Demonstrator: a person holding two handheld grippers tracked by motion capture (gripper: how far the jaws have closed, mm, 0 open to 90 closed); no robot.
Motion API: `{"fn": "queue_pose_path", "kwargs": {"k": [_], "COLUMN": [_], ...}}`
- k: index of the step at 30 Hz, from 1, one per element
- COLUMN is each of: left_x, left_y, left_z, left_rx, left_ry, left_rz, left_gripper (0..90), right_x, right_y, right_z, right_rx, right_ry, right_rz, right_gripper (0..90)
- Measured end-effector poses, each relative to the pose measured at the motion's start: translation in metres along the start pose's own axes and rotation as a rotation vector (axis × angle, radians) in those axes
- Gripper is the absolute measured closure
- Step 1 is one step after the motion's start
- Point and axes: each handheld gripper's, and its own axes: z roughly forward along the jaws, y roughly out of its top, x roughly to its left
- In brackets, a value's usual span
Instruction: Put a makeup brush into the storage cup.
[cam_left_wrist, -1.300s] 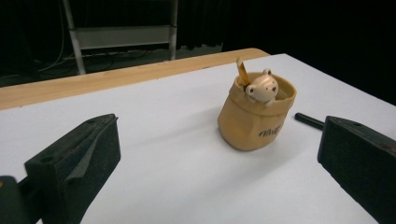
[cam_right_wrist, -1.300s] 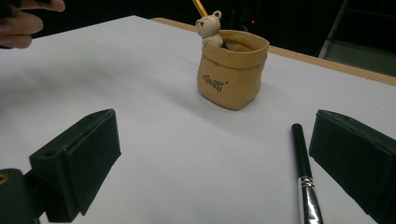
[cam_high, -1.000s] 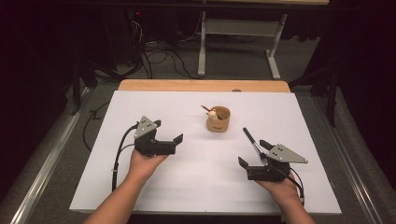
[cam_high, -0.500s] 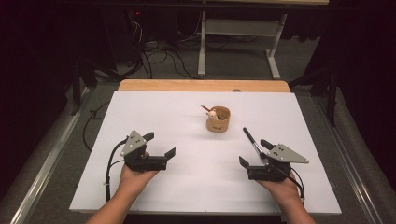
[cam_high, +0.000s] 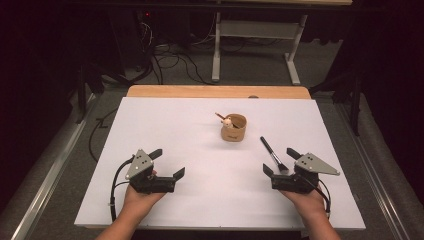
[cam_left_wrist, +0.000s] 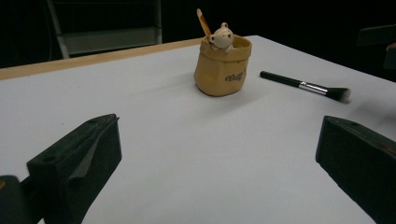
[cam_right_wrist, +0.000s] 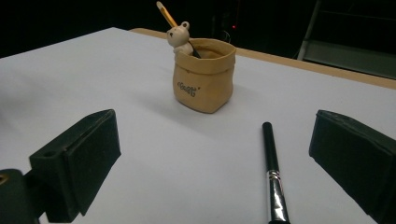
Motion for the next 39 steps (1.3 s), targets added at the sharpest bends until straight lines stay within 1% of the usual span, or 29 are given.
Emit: {"fn": "queue_pose_path", "kwargs": {"k": [3, 5, 8, 9, 11, 13, 15, 18, 20, 22, 25, 28, 29, 33, 35, 38, 39], "left_x": [0.001, 0.001, 0.002, 0.002, 0.003, 0.003, 0.003, 0.002, 0.003, 0.004, 0.005, 0.006, 0.006, 0.005, 0.006, 0.007, 0.007], "left_y": [0.001, 0.001, 0.001, 0.001, 0.001, 0.001, 0.001, 0.001, 0.001, 0.002, 0.002, 0.003, 0.002, 0.002, 0.002, 0.002, 0.002], "left_z": [0.000, 0.000, 0.000, 0.000, 0.000, 0.000, 0.000, -0.001, -0.002, -0.002, -0.003, -0.003, -0.002, -0.002, -0.002, -0.002, -0.002], "left_rx": [-0.004, -0.009, -0.016, -0.018, -0.019, -0.018, -0.014, -0.025, -0.031, -0.033, -0.033, -0.023, -0.020, -0.025, -0.027, -0.031, -0.032], "left_ry": [0.006, 0.005, -0.001, -0.004, -0.023, -0.039, -0.049, -0.054, -0.068, -0.074, -0.072, -0.087, -0.087, -0.078, -0.075, -0.059, -0.058], "left_rz": [0.006, 0.000, -0.006, -0.008, -0.013, -0.015, -0.004, 0.005, -0.001, -0.001, -0.003, -0.028, -0.025, 0.003, -0.007, -0.013, -0.016], "left_gripper": [0.8, 0.8, 0.8, 0.8, 0.9, 1.7, 2.0, 2.4, 2.4, 2.4, 2.4, 2.4, 2.4, 1.7, 1.7, 1.7, 1.7], "right_x": [-0.004, -0.008, -0.016, -0.019, -0.024, -0.029, -0.032, -0.038, -0.040, -0.039, -0.036, -0.033, -0.032, -0.028, -0.026, -0.024, -0.023], "right_y": [-0.001, -0.002, -0.005, -0.005, -0.007, -0.009, -0.012, -0.016, -0.019, -0.021, -0.023, -0.026, -0.027, -0.031, -0.032, -0.033, -0.033], "right_z": [-0.001, -0.003, -0.009, -0.010, -0.014, -0.016, -0.017, -0.017, -0.018, -0.018, -0.017, -0.016, -0.016, -0.013, -0.012, -0.009, -0.008], "right_rx": [0.015, 0.022, 0.015, 0.018, 0.024, 0.036, 0.047, 0.066, 0.081, 0.097, 0.118, 0.148, 0.159, 0.205, 0.227, 0.264, 0.272], "right_ry": [-0.024, -0.045, -0.070, -0.087, -0.117, -0.147, -0.164, -0.184, -0.188, -0.197, -0.195, -0.199, -0.199, -0.190, -0.190, -0.186, -0.186], "right_rz": [0.008, 0.013, 0.037, 0.040, 0.046, 0.041, 0.039, 0.043, 0.053, 0.038, 0.036, 0.018, 0.019, 0.019, 0.013, 0.005, 0.010], "right_gripper": [3.5, 3.5, 4.3, 4.9, 5.7, 6.1, 6.3, 6.5, 6.6, 6.8, 7.0, 7.7, 7.7, 7.7, 7.7, 7.6, 7.3]}}
